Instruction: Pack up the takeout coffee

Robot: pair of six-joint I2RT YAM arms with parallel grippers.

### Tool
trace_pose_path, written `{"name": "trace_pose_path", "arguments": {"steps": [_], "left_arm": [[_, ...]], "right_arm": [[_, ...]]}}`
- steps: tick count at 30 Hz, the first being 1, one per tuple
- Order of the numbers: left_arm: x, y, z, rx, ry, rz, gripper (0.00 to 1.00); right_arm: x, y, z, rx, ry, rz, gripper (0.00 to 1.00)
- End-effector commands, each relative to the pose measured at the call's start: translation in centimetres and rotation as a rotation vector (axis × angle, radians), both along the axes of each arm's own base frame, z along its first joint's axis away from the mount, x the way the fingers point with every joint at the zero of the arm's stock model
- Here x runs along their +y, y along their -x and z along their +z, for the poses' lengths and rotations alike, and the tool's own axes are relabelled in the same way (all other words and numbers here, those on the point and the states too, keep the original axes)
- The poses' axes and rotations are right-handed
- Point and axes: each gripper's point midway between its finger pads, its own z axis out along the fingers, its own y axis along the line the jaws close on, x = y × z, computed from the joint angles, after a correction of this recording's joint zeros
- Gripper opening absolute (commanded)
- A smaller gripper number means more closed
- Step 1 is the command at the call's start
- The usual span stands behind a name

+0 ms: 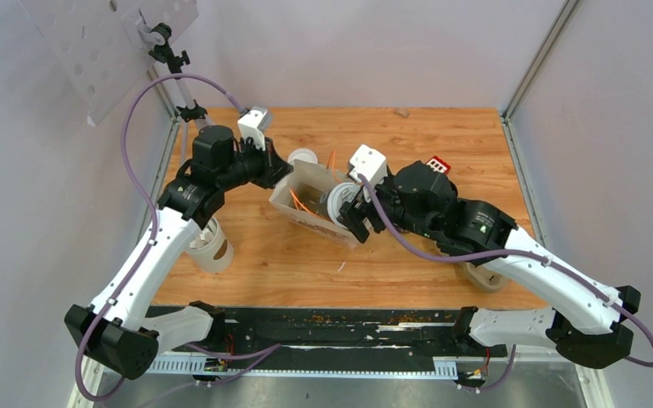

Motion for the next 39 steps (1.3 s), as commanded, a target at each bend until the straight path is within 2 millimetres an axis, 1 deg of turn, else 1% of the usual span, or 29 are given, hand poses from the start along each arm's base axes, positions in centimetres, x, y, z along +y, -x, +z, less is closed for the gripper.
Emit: {"name": "trace_pose_path", "arguments": {"steps": [1, 3, 5, 9, 13, 15, 17, 18, 19, 20, 22, 23, 25, 27, 30, 32, 34, 35, 37, 39], "left_arm": [[-0.8, 1.3, 2.1, -0.114, 0.051, -0.083, 0.0], [-0.9, 1.9, 1.8, -0.136, 0.056, -0.114, 0.0], [-1.0, 2.5, 2.0, -0.168, 0.075, -0.132, 0.0], [-1.2, 2.8, 3.6, -0.232, 0.124, -0.143, 0.0], [-1.0, 3.1, 4.2, -0.274, 0.136, -0.138, 0.0], [-0.8, 3.3, 4.4, -0.295, 0.142, -0.133, 0.0], [-0.7, 3.5, 4.3, -0.297, 0.142, -0.129, 0.0], [-0.6, 3.6, 4.0, -0.286, 0.136, -0.129, 0.03], [-0.6, 3.8, 3.5, -0.272, 0.129, -0.132, 0.1], [-0.5, 4.0, 2.9, -0.252, 0.122, -0.134, 0.15], [-0.2, 4.6, 1.4, -0.204, 0.107, -0.13, 0.2], [0.1, 4.9, 0.8, -0.179, 0.1, -0.12, 0.25], [0.7, 5.7, 0.0, -0.139, 0.08, -0.099, 0.38], [1.7, 6.5, -0.7, -0.098, 0.052, -0.065, 0.44], [2.9, 8.1, -1.8, -0.043, 0.004, -0.044, 0.56], [3.7, 9.3, -2.6, 0.002, -0.018, -0.034, 0.59], [3.9, 10.4, -2.9, 0.029, -0.016, -0.04, 0.62], [4.1, 10.9, -3.4, 0.058, -0.018, -0.035, 0.63], [4.2, 11.7, -3.8, 0.084, -0.007, -0.037, 0.66], [4.0, 12.0, -4.0, 0.1, 0.02, -0.038, 0.67]], "right_arm": [[0.1, -1.8, 0.3, -0.189, 0.098, -0.018, 0.67], [0.6, -1.7, -0.7, -0.219, 0.16, 0.002, 0.68], [0.9, -1.6, -1.5, -0.25, 0.207, 0.01, 0.68], [1.7, -1.4, -1.9, -0.292, 0.226, 0.045, 0.68], [2.4, -1.4, -2.0, -0.33, 0.234, 0.07, 0.68], [2.6, -1.4, -2.4, -0.338, 0.246, 0.088, 0.68], [2.7, -1.3, -3.1, -0.342, 0.261, 0.107, 0.68], [2.7, -1.3, -3.7, -0.338, 0.273, 0.114, 0.68], [2.7, -1.2, -4.3, -0.334, 0.284, 0.119, 0.68], [2.8, -1.1, -4.8, -0.329, 0.295, 0.126, 0.68], [2.9, -1.0, -5.6, -0.318, 0.304, 0.136, 0.68], [3.0, -0.8, -5.9, -0.313, 0.305, 0.146, 0.68], [3.2, -0.5, -6.5, -0.308, 0.312, 0.156, 0.68], [3.4, -0.2, -6.8, -0.309, 0.316, 0.16, 0.68], [3.7, 0.0, -7.2, -0.304, 0.311, 0.166, 0.68], [4.0, 0.3, -7.7, -0.301, 0.314, 0.176, 0.68], [4.3, 0.4, -8.1, -0.299, 0.317, 0.185, 0.68], [4.5, 0.5, -8.3, -0.298, 0.318, 0.189, 0.68], [5.0, 0.6, -8.6, -0.3, 0.32, 0.197, 0.68], [5.5, 0.7, -8.7, -0.305, 0.317, 0.203, 0.68]]}}
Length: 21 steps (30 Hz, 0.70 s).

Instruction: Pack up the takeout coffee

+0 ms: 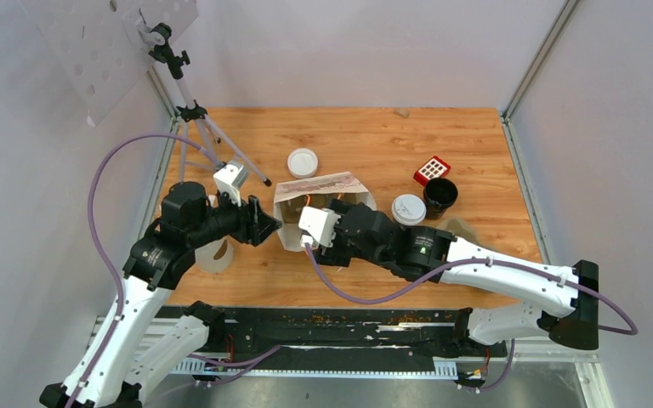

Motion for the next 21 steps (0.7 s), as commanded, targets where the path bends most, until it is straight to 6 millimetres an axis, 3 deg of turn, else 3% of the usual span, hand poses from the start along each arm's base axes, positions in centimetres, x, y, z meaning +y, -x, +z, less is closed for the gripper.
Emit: {"name": "trace_pose_path", "arguments": {"steps": [1, 5, 12, 21], "left_arm": [[0.1, 1.5, -0.5, 0.066, 0.034, 0.007, 0.68], [-0.1, 1.1, -1.0, 0.083, 0.049, 0.024, 0.69], [0.3, 0.5, -3.1, 0.124, 0.005, 0.051, 0.67], [1.1, -0.2, -3.8, 0.117, -0.036, 0.095, 0.65]], "right_arm": [[2.0, 0.1, 0.6, -0.027, -0.053, 0.024, 0.68], [2.6, 0.0, 0.8, -0.053, -0.055, 0.031, 0.68], [2.1, -0.2, 1.7, -0.097, -0.082, 0.011, 0.68], [2.0, -0.1, 0.8, -0.103, -0.061, 0.021, 0.68]]}}
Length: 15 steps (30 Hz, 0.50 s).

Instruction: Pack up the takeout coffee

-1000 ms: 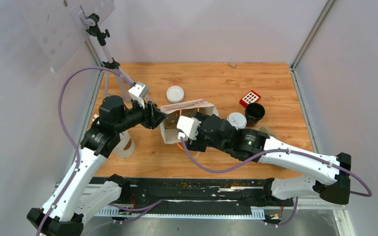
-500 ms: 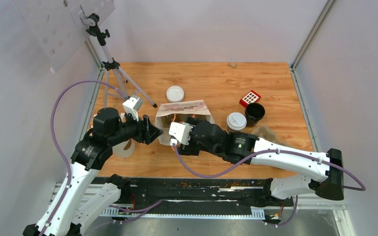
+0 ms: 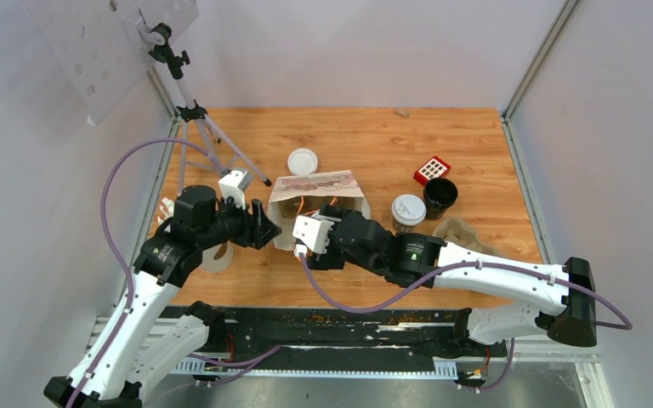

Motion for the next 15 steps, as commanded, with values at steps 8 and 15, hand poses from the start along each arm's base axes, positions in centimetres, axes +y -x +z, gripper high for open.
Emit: {"name": "trace_pose_path", "arguments": {"steps": [8, 15], "left_arm": [[0.1, -0.8, 0.0, -0.039, -0.02, 0.008, 0.59], [-1.5, -0.3, 0.3, -0.028, 0.06, -0.062, 0.1]], "right_arm": [[0.5, -0.5, 2.7, -0.063, -0.087, -0.008, 0.68], [-0.3, -0.8, 1.6, -0.187, 0.047, 0.085, 0.71]]}}
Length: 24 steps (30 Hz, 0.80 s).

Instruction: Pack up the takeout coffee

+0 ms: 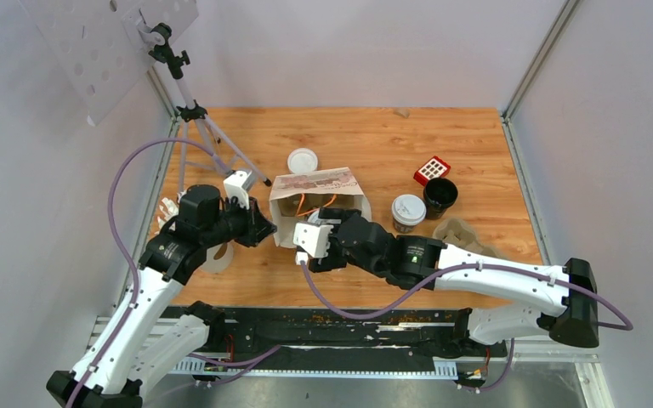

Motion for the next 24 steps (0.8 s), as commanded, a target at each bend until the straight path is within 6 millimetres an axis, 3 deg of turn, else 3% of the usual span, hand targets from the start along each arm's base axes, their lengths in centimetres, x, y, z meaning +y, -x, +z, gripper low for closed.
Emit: {"name": "trace_pose_path", "arguments": {"steps": [1, 3, 12, 24], "left_arm": [[-1.2, 0.1, 0.8, -0.034, 0.063, -0.05, 0.05], [-1.2, 0.2, 0.6, -0.027, 0.065, -0.054, 0.0], [-1.5, 0.5, 1.0, -0.027, 0.065, -0.081, 0.0], [-1.5, 0.4, 1.1, -0.027, 0.053, -0.093, 0.0]], "right_arm": [[-0.3, -0.3, 1.4, -0.131, 0.036, 0.069, 0.71], [-0.2, -0.4, 1.5, -0.147, 0.052, 0.08, 0.72], [0.5, -1.1, 1.8, -0.204, 0.1, 0.135, 0.72], [-0.1, -1.6, 1.8, -0.168, 0.173, 0.241, 0.72]]}}
